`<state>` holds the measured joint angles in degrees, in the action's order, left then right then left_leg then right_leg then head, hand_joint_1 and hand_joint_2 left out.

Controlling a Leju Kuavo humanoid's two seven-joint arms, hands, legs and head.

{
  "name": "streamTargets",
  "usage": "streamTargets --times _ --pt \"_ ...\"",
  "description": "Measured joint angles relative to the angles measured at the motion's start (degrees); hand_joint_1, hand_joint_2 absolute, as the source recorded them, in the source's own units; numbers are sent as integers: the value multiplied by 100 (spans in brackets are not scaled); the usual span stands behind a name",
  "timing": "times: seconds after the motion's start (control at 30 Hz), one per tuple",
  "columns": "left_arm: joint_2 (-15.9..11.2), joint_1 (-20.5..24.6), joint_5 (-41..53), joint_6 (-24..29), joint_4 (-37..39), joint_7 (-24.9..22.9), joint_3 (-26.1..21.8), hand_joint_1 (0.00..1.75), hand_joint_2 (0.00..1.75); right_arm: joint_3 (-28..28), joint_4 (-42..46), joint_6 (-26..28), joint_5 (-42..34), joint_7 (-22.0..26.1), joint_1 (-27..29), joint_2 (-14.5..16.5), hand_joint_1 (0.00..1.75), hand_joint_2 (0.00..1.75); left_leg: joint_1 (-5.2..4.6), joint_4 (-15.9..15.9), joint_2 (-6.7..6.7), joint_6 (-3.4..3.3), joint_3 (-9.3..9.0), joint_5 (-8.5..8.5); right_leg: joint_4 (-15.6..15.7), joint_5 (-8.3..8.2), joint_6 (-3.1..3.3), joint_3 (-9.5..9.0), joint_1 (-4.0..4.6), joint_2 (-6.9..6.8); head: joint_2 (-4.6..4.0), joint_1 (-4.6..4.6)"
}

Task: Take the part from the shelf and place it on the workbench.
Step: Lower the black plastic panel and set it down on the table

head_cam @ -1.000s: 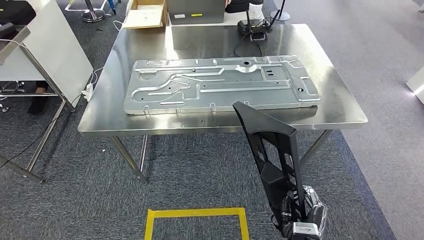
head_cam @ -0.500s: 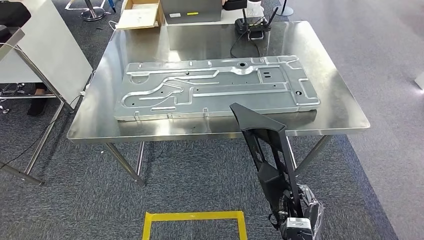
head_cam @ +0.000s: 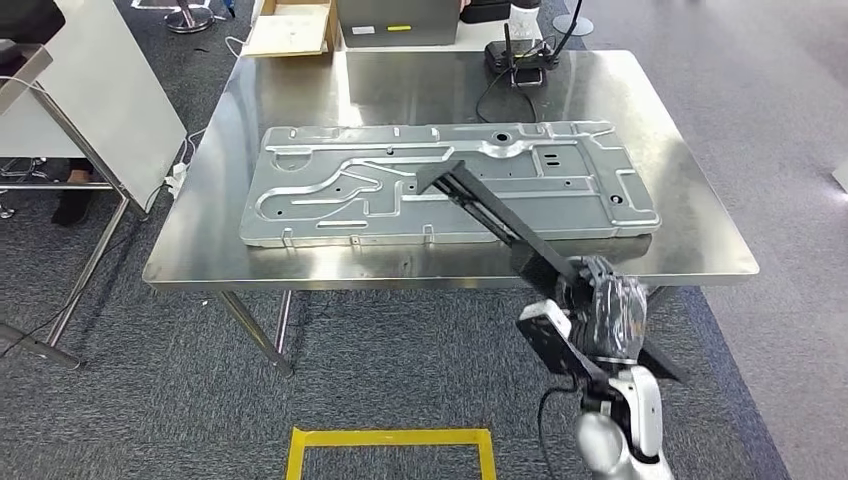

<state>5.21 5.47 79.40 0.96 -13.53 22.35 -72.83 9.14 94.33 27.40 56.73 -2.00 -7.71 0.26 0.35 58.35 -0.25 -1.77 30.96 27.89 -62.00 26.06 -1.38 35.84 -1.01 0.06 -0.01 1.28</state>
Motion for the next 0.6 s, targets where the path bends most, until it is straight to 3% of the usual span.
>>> streamTargets --times 0.03,0.13,0.2,0.3,0.33,0.37,0.4,0.47,0.5,0.53,0.6 --pt "1 32 29 -15 1 -22 35 0 0 38 -178 -148 242 -125 -260 -68 175 175 -6 10 -10 29 8 13 176 -42 25 -63 11 11 1 -1" --pt "1 107 95 -44 3 -82 132 0 0 234 -695 -582 834 -387 -938 -216 175 175 -9 -8 -21 124 29 25 267 -13 108 -83 21 8 0 -2" --pt "2 142 131 -69 3 -118 191 0 0 392 -1004 -854 1097 -480 -1329 -272 175 175 -1 193 -16 182 117 153 325 -20 183 -129 -11 -6 0 -4" --pt "2 187 170 -95 3 -164 266 0 0 683 -1445 -1215 1319 -544 -1864 -299 175 175 21 1250 -10 243 708 561 351 -3 256 -169 -10 -17 0 -8" --pt "2 193 177 -97 3 -176 283 0 0 791 -1576 -1319 1362 -560 -2011 -303 175 175 25 1557 -10 254 917 610 348 11 263 -180 -4 -17 -1 -8" --pt "1 195 184 -99 3 -190 300 0 0 896 -1694 -1411 1387 -577 -2142 -304 175 175 27 1669 -9 257 1040 542 344 30 263 -199 0 -16 -1 -8" --pt "1 196 191 -100 3 -206 321 0 0 999 -1798 -1498 1403 -589 -2268 -305 175 175 27 1552 -9 251 1049 356 339 56 259 -229 4 -16 -1 -9" --pt "-1 202 198 -103 3 -231 364 0 0 1177 -1962 -1651 1416 -601 -2532 -301 175 175 22 826 -1 204 814 -178 329 121 232 -306 12 -16 -1 -8" --pt "-2 208 199 -105 3 -239 381 0 0 1254 -2034 -1727 1420 -608 -2673 -298 175 175 9 478 4 174 675 -359 318 151 211 -331 26 -15 -1 -8" --pt "-3 219 199 -110 3 -244 394 0 0 1321 -2096 -1798 1424 -615 -2810 -293 175 175 -3 232 9 146 575 -434 310 172 186 -337 39 -15 0 -7" --pt "-3 241 198 -125 3 -249 411 0 0 1436 -2201 -1943 1425 -634 -3064 -281 175 175 -26 88 2 107 520 -398 312 187 131 -322 56 -21 0 -6"
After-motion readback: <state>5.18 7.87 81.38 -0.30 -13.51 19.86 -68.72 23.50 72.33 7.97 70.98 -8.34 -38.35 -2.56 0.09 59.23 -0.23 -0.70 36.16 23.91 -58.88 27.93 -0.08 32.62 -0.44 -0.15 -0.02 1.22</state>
